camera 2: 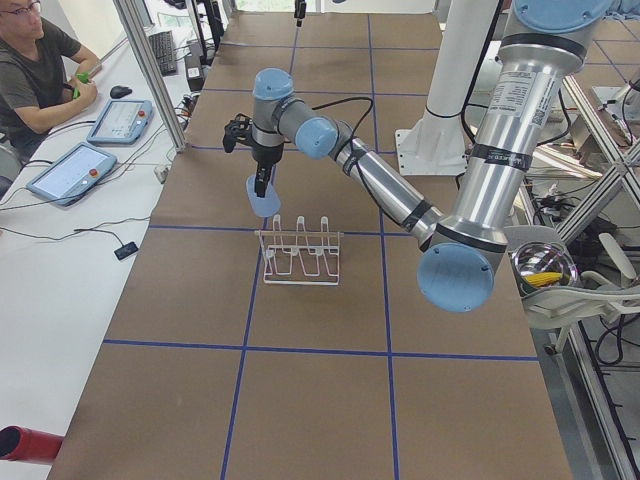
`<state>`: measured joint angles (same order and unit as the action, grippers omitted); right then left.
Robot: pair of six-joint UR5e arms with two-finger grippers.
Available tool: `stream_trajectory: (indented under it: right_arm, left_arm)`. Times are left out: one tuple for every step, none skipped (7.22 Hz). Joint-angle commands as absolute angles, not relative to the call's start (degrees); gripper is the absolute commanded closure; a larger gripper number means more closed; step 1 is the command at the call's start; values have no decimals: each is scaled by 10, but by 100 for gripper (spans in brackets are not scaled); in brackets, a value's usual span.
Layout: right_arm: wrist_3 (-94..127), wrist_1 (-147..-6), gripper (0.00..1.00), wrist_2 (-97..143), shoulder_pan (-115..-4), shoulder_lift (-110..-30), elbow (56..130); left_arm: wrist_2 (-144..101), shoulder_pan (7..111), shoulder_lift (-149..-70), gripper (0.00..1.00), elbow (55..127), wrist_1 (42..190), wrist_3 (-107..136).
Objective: Hang cup on cup holder
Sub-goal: 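Lower the cup with the left gripper onto a rack peg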
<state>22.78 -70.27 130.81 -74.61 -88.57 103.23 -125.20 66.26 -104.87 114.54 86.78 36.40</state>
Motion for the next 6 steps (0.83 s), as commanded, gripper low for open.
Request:
stream_trajectory:
  right_arm:
    - [231,-708,0,1308,-746,-886,1035]
    - [231,-708,0,1308,-746,-885,1034]
    - [231,-708,0,1309,-746,-885,1034]
    - [232,-708,0,1310,-746,-885,1034]
    - [232,-708,0,1315,-746,-885,1034]
    - [233,-708,0,1317,-746,-885,1034]
  left_arm:
    - [-1249,643,-1038,100,1145,869,363]
    - [-1249,641,-1035,100,1145,870,363]
    - [-1249,640,-1035,100,1145,870,363]
    - [-1249,640,-1035,100,1143,870,363]
    - [-1250,639,-1036,100,1139,871,362]
    - [-1250,639,-1036,100,1133,871,362]
